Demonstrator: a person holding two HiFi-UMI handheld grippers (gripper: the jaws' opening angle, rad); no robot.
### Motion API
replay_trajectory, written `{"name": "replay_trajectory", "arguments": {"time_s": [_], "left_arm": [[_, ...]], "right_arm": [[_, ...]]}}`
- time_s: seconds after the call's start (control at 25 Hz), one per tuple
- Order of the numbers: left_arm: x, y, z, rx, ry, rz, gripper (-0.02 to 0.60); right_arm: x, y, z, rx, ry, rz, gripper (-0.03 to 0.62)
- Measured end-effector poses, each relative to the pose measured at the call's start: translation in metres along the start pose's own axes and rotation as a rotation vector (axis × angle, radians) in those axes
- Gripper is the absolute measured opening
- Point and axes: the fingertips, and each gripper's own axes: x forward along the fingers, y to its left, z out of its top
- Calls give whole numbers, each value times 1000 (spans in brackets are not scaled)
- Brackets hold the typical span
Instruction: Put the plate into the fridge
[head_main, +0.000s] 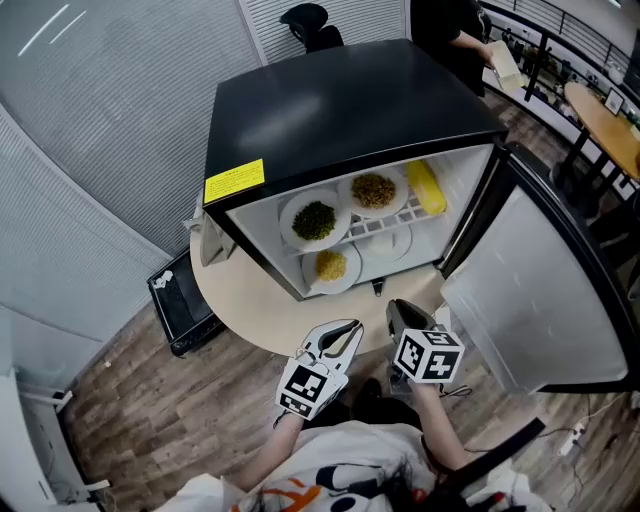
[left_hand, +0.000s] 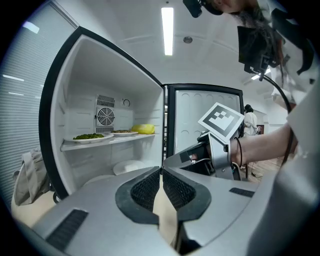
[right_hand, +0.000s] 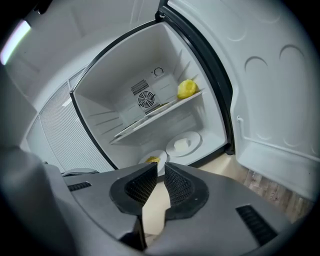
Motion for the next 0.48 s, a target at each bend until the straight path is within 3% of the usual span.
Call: {"name": "replay_trajectory", "arguments": {"time_s": [0.48], "left_arm": [[-41, 0, -8, 2, -29, -46, 14]], "right_arm": [[-11, 35, -21, 0, -13, -37, 51]]}}
